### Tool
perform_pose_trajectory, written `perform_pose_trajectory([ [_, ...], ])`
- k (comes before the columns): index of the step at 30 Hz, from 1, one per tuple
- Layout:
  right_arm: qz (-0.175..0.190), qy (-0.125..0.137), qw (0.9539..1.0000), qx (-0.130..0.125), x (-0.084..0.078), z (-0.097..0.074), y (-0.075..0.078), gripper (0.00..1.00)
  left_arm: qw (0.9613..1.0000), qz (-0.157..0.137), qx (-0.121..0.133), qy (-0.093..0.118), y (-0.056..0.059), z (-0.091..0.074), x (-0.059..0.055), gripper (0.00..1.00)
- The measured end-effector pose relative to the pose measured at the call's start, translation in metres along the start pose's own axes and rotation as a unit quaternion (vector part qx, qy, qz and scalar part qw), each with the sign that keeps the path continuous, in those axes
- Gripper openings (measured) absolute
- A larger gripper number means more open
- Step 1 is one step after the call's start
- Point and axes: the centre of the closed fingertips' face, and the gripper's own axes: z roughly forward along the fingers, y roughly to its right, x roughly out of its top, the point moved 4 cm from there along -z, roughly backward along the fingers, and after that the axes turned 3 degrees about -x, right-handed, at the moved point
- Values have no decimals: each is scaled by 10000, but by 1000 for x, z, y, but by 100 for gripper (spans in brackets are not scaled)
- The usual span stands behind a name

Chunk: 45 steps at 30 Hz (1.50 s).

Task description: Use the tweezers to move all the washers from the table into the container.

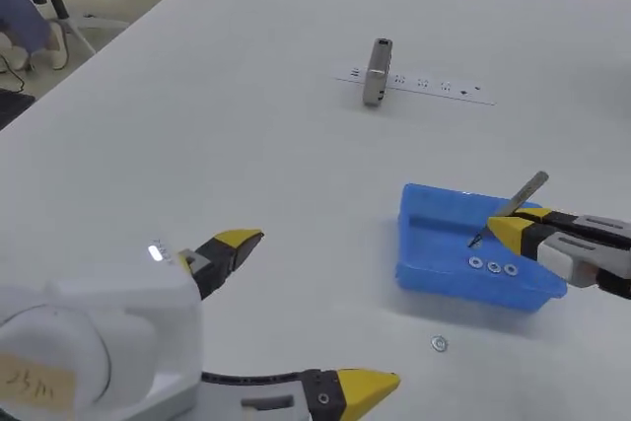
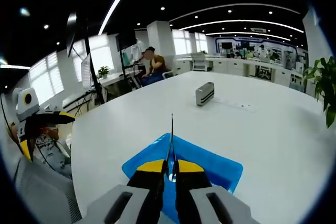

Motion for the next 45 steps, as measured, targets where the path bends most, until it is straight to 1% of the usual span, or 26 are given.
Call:
perform_pose_trajectory([
  [1,45,-73,10000,3,-2,3,2,3,10000,-2,6,-4,0,0,0,99],
  [5,99,-217,9997,23,-9,11,5,3,10000,-2,29,-7,-1,-1,-1,99],
  [8,77,-376,9993,39,-15,17,5,3,10000,-10,34,2,-2,-2,-1,99],
  [13,42,-521,9986,93,-20,22,3,3,10000,-13,51,5,-2,-3,-1,99],
  [18,-9,-558,9983,140,-19,25,0,3,10000,-14,62,-3,-2,-3,-1,99],
  [25,-58,-619,9980,143,-21,25,0,4,10000,-5,60,7,-2,-3,-1,99],
  [30,-94,-643,9979,65,-23,23,1,4,10000,-18,96,-3,-4,-5,-2,99],
  [32,-105,-569,9983,25,-22,20,1,4,9999,-17,101,2,-4,-5,-1,99],
  [33,-89,-464,9989,37,-18,18,0,4,9999,-20,108,9,-5,-5,-1,99],
  [36,-95,-259,9996,73,-11,13,-4,4,9999,-9,112,-10,-4,-5,-1,99],
  [41,-182,135,9995,200,1,1,-17,4,10000,-1,91,-18,-3,-4,-1,99],
  [45,-70,478,9984,287,7,-11,-29,4,10000,6,50,-31,-1,-2,-1,98],
])
